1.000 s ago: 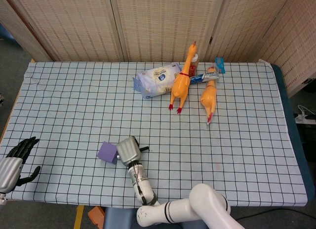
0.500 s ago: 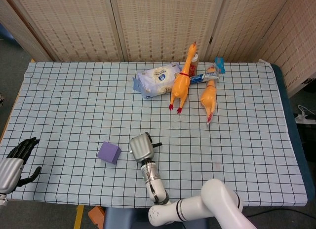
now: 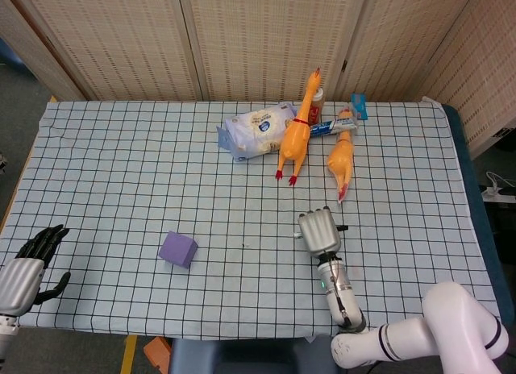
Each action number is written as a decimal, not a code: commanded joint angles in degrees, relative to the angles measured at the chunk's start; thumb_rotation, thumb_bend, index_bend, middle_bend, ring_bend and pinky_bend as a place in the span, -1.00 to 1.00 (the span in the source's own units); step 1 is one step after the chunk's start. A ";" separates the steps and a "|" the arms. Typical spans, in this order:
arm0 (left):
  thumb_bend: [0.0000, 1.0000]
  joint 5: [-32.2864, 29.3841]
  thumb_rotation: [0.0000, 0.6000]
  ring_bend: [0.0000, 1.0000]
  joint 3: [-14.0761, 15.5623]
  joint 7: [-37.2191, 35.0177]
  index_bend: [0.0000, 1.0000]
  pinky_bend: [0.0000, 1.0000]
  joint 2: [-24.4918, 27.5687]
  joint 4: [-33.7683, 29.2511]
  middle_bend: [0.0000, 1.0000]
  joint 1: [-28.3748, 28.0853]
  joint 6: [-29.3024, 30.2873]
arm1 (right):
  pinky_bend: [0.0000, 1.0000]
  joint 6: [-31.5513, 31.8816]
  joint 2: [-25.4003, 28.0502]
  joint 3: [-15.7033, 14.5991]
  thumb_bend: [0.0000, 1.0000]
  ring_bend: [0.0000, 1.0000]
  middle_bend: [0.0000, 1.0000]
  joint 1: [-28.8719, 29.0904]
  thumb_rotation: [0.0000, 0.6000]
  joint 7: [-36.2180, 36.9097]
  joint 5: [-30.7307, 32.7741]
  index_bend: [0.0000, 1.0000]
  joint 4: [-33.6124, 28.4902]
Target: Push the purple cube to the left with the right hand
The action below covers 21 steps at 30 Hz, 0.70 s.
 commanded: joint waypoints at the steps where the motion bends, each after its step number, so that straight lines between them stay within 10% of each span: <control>1: -0.18 -0.42 1.00 -1.00 -0.16 0.62 -1.00 -0.72 -0.25 -0.12 -1.00 -0.15 -0.42 | 0.10 -3.12 1.38 -2.41 -0.19 0.14 0.50 -4.16 1.00 5.45 -3.39 0.88 3.12; 5: -0.18 -0.84 1.00 -1.00 -0.25 1.33 -1.00 -0.72 -0.46 -0.20 -1.00 -0.32 -0.91 | 0.10 -7.42 0.99 -2.61 -0.19 0.04 0.36 -6.42 1.00 9.28 -5.28 0.49 6.94; 12: -0.18 -1.17 1.00 -1.00 -0.43 1.65 -1.00 -0.72 -0.50 -0.23 -1.00 -0.26 -0.85 | -0.13 -12.87 3.67 -2.06 -0.31 -0.61 -0.62 -9.16 1.00 15.60 -9.58 -0.94 6.39; 21: -0.18 -1.23 1.00 -1.00 -0.41 2.25 -1.00 -0.72 -0.65 -0.31 -1.00 -0.33 -1.05 | -0.35 -5.48 13.02 -4.28 -0.62 -0.86 -0.92 -15.55 1.00 19.11 -19.89 -1.00 -3.84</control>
